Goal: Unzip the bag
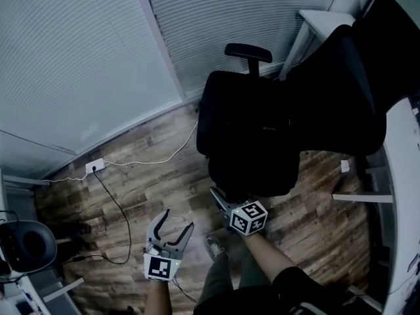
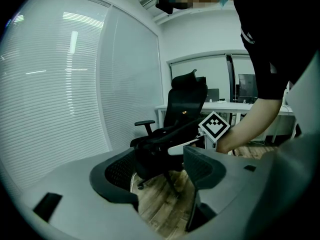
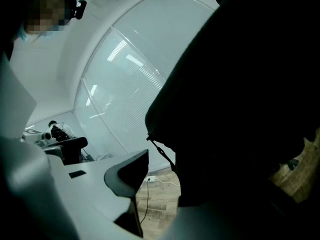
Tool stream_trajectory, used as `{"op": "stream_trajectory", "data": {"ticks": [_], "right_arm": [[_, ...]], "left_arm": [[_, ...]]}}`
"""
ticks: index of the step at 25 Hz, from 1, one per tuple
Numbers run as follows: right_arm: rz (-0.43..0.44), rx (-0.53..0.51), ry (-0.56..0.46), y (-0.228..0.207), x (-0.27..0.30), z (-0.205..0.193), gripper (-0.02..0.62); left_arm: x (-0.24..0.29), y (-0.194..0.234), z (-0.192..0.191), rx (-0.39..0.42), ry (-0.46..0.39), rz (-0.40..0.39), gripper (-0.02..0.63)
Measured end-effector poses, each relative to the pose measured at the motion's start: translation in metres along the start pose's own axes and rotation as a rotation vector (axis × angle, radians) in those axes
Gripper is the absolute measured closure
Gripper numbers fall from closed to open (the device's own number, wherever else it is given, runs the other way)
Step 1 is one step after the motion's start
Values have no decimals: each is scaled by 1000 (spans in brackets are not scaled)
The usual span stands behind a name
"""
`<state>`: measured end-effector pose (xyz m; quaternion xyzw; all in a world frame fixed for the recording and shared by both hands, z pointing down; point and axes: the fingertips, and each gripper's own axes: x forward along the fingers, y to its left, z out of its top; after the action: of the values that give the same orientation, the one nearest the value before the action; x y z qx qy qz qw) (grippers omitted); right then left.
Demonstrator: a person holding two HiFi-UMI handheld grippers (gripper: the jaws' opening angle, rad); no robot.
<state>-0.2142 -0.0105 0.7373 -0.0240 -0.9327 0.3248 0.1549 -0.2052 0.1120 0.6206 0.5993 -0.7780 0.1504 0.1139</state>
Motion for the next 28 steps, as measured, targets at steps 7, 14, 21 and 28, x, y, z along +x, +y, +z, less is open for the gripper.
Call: {"op": "stream_trajectory", "data": {"ticks": [7,14,21,28], "right_arm": [[41,21,-13,14,-13,2,540],[126,139,-2,25,-25,4,545],[198,234,9,29,-27,15,545],[239,256,33,29,-31,20,545]], "left_arm": [[2,4,-3,32,8,-17,304],[21,-8,-11,111,67,-71,304],[62,-12,-33,214,112,-146,304],[103,-19,-48,366,164,-236,304]]}}
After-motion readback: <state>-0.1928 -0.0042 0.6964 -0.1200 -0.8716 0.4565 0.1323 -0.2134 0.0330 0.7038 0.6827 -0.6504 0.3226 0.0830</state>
